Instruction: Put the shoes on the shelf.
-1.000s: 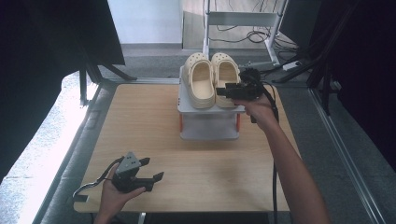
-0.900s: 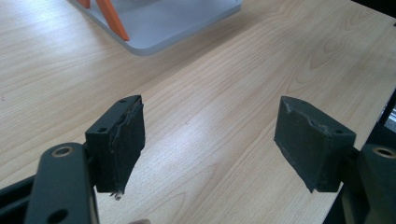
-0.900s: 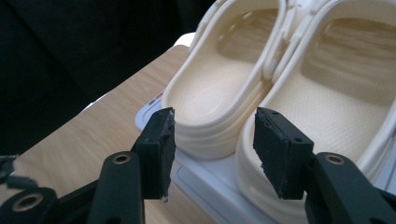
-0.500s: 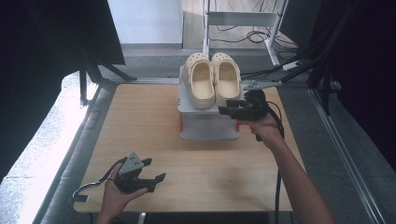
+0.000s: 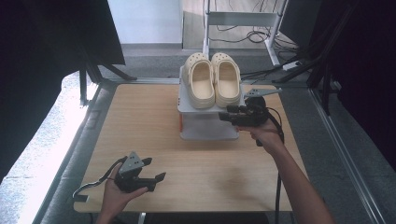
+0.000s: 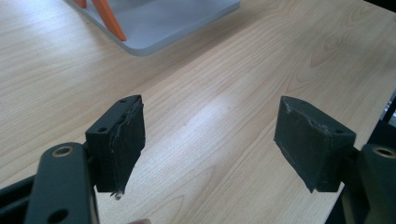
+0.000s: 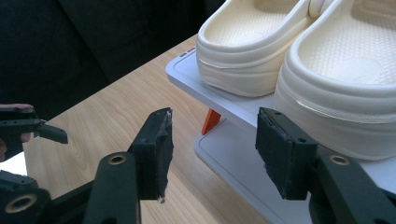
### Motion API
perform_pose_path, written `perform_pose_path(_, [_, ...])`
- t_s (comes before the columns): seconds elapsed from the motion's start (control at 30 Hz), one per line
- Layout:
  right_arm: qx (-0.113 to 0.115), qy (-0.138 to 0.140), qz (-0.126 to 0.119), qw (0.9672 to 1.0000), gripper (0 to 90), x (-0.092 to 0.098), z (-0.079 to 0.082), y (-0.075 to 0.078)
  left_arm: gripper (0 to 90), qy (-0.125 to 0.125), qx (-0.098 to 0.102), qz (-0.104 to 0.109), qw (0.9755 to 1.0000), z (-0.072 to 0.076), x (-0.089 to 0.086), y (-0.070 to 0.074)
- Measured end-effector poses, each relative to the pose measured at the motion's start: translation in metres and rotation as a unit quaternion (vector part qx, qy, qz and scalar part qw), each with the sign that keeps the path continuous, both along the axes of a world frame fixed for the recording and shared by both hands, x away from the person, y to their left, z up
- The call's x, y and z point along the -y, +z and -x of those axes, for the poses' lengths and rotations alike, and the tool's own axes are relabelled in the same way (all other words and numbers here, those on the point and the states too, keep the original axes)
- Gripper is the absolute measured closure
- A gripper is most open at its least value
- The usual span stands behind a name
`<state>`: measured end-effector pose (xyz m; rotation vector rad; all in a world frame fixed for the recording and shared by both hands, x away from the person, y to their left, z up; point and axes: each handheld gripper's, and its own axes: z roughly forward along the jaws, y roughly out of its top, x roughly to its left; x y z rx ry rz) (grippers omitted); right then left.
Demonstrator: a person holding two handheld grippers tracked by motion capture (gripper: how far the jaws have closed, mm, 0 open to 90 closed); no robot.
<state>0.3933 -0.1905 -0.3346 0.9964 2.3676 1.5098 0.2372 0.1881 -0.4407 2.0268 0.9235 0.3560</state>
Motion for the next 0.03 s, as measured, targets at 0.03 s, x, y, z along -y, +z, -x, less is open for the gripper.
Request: perform_pose_path(0.03, [-0.001, 0.0, -0.001, 1.0, 44.7, 0.0007, 0.0, 0.0, 25.0, 0.001, 0.0, 0.0, 1.0, -0.0006, 0.0002, -0.0002])
